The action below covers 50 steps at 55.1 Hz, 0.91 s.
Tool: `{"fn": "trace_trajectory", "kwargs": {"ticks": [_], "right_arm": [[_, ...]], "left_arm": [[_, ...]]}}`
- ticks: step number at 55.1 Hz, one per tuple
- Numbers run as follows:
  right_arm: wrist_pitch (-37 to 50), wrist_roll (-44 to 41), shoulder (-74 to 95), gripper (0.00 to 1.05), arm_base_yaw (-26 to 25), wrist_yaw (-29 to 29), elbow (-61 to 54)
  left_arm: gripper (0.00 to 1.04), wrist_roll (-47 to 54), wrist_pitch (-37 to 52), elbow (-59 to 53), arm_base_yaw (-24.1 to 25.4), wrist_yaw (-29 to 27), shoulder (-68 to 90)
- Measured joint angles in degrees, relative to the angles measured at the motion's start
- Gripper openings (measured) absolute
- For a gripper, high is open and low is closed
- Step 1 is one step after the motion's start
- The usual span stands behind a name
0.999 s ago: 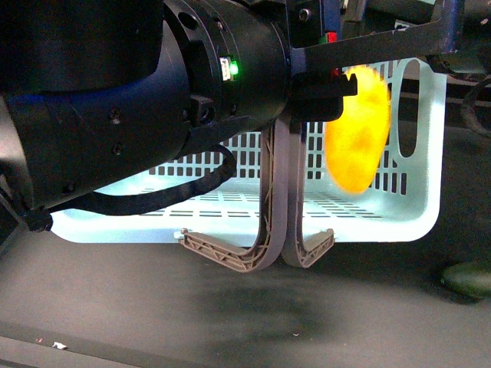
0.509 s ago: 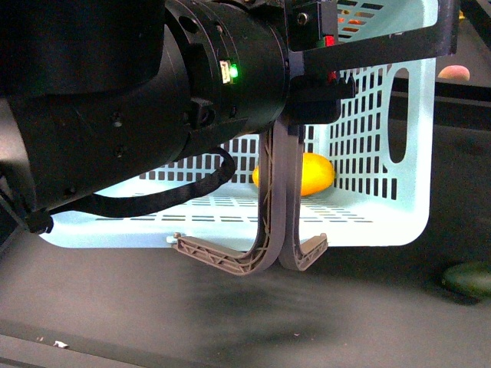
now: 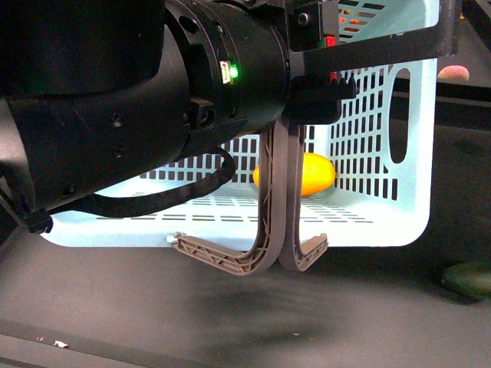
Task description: Pick mango with right arm and hold basket with left
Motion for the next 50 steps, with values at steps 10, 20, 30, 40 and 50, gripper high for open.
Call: {"fn": "trace_trajectory", "kwargs": {"ticks": [10,20,30,40,50], "right_arm": [[-0.1,0.0,-0.2,0.96,0.0,0.0,0.0],[13.9,-8.0,-2.5,0.81,-3.0,-6.4,-5.9],[16.0,-14.8,-5.9,0.52,-3.7,-6.9,-6.9],[13.2,-16.2,-8.6,0.22,-3.7,-6.9,-6.9],[10.9,-16.7,-11.0,0.02,-3.7,-7.0,-6.9]], "left_arm": [[0.05,0.0,0.0,0.0,0.0,0.0,0.0],[0.05,0.0,0.0,0.0,0.0,0.3,0.0],[0.05,0.0,0.0,0.0,0.0,0.2,0.0],[0.05,0.0,0.0,0.0,0.0,0.0,0.0],[0.05,0.0,0.0,0.0,0.0,0.1,0.0]]}}
